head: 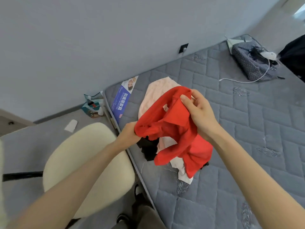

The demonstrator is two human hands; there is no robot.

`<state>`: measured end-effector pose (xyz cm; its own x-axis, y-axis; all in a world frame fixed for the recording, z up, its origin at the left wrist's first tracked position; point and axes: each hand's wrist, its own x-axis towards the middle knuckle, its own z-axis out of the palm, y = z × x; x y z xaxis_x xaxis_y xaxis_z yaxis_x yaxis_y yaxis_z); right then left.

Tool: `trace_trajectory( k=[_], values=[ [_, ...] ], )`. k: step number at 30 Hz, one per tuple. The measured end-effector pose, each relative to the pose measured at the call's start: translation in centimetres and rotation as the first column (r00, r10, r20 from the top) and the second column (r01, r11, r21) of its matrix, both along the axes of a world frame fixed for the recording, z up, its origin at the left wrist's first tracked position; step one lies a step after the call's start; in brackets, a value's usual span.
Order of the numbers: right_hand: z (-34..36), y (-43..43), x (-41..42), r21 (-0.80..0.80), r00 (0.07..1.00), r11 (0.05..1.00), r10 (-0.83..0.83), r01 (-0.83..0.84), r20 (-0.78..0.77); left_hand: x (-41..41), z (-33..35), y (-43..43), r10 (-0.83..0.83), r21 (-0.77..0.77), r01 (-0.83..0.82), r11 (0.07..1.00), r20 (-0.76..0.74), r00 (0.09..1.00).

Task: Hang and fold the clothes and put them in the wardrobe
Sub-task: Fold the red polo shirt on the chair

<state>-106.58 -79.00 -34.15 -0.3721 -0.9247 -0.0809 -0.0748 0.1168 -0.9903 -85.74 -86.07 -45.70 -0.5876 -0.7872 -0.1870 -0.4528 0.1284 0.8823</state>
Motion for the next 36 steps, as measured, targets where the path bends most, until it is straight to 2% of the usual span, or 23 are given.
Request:
trace_trajectory(
  k=[4,7,10,12,15,17,18,20,22,23,26,27,29,31,33,36],
  values=[
    [1.8,1.2,3.1,0.029,0.941,1.000,0.013,-0.004,-0.337,7.7,5.7,0.7,0.112,0.055,-0.108,0.993,-0.072,0.991],
    [3.1,3.5,6.7,0.035,0.872,0.995,0.101,-0.096,-0.479,13.6,10.0,2.8,0.214,0.026,-0.212,0.977,-0.131,0.968],
    [4.4,6.0,10.6,0.062,0.846,0.980,0.194,-0.189,-0.496,18.9,13.9,6.1,0.288,-0.044,-0.297,0.954,-0.138,0.948],
    [5.3,7.2,13.0,0.132,0.823,0.963,0.271,-0.237,-0.499,21.8,16.0,8.5,0.245,-0.023,-0.249,0.968,-0.110,0.963],
    [6.4,8.5,16.2,0.299,0.758,0.904,0.420,-0.305,-0.499,25.7,17.8,11.7,0.170,0.097,-0.177,0.979,0.077,0.982],
    [6.8,9.1,17.7,0.461,0.687,0.802,0.578,-0.380,-0.440,27.7,18.5,13.5,0.150,0.187,-0.186,0.965,0.193,0.970],
    [6.8,9.4,18.1,0.554,0.644,0.715,0.671,-0.428,-0.368,28.4,18.8,14.3,0.131,0.222,-0.177,0.959,0.209,0.969],
    [7.1,10.1,18.6,0.676,0.561,0.471,0.822,-0.566,-0.103,29.7,19.3,15.4,0.074,0.309,-0.125,0.943,0.170,0.983],
    [7.7,10.4,18.5,0.670,0.490,0.286,0.861,-0.685,0.133,31.0,19.5,16.0,-0.004,0.412,-0.047,0.910,0.121,0.993],
    [8.0,10.6,18.4,0.665,0.446,0.218,0.875,-0.714,0.191,31.6,19.5,16.2,-0.048,0.478,-0.001,0.879,0.090,0.995],
    [8.4,10.8,17.8,0.664,0.322,0.097,0.920,-0.741,0.225,32.4,19.1,16.2,-0.156,0.666,0.126,0.735,-0.016,0.988],
    [8.3,10.7,17.6,0.662,0.317,0.095,0.922,-0.743,0.224,32.3,18.8,15.9,-0.176,0.700,0.142,0.700,-0.025,0.984],
    [7.6,10.2,17.3,0.661,0.373,0.141,0.901,-0.737,0.223,31.5,18.0,15.2,-0.166,0.731,0.079,0.678,0.048,0.985],
    [6.4,9.4,17.3,0.680,0.465,0.238,0.869,-0.694,0.170,30.6,16.7,14.0,-0.152,0.679,-0.031,0.733,0.208,0.966],
    [4.5,7.9,17.3,0.704,0.528,0.343,0.847,-0.622,0.054,29.7,14.9,12.6,-0.150,0.561,-0.071,0.825,0.338,0.929],
    [0.6,4.8,17.1,0.715,0.536,0.441,0.837,-0.542,-0.110,29.0,11.1,9.8,-0.153,0.415,-0.036,0.909,0.411,0.899]
  ],
)
